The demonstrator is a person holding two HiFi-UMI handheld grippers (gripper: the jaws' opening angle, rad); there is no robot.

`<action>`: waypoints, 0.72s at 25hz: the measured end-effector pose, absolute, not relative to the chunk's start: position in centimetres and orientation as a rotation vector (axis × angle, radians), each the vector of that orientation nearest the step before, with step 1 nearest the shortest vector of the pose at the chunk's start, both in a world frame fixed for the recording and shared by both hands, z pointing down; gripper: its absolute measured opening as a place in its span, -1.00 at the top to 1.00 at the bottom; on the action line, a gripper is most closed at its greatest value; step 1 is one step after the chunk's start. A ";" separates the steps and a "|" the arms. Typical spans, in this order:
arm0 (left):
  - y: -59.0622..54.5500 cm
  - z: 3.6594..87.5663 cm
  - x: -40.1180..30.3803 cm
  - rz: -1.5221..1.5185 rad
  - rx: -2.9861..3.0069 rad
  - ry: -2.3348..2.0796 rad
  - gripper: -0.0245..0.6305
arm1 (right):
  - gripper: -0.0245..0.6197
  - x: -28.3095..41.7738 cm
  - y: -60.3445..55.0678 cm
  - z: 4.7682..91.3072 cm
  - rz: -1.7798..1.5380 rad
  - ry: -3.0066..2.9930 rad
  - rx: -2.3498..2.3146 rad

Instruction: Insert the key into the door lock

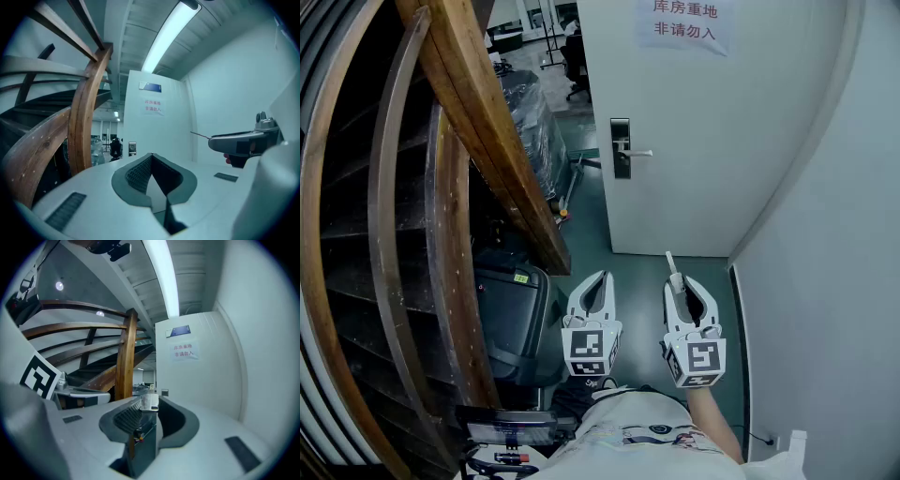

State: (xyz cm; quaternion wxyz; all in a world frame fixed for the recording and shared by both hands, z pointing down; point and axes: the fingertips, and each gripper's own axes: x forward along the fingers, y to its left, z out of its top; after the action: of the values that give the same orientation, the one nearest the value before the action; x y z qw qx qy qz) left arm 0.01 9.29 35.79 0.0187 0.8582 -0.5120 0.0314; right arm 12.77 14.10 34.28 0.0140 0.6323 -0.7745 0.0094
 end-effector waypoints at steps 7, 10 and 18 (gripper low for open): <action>8.5 36.3 -0.3 0.103 2.659 -1.585 0.91 | 0.56 12.6 13.1 34.9 0.054 -2.399 1.974; 8.1 36.5 -0.8 0.102 2.648 -1.591 0.91 | 0.56 12.4 12.8 35.0 0.059 -2.393 1.971; 7.3 37.3 -1.5 0.095 2.642 -1.578 0.91 | 0.56 11.4 11.7 35.4 0.086 -2.412 1.969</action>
State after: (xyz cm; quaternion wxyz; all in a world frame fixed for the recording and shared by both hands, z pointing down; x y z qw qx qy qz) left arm -1.52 7.35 37.26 0.0313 0.8577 -0.5123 0.0307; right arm 11.36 11.70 35.39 0.0136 0.6321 -0.7743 0.0276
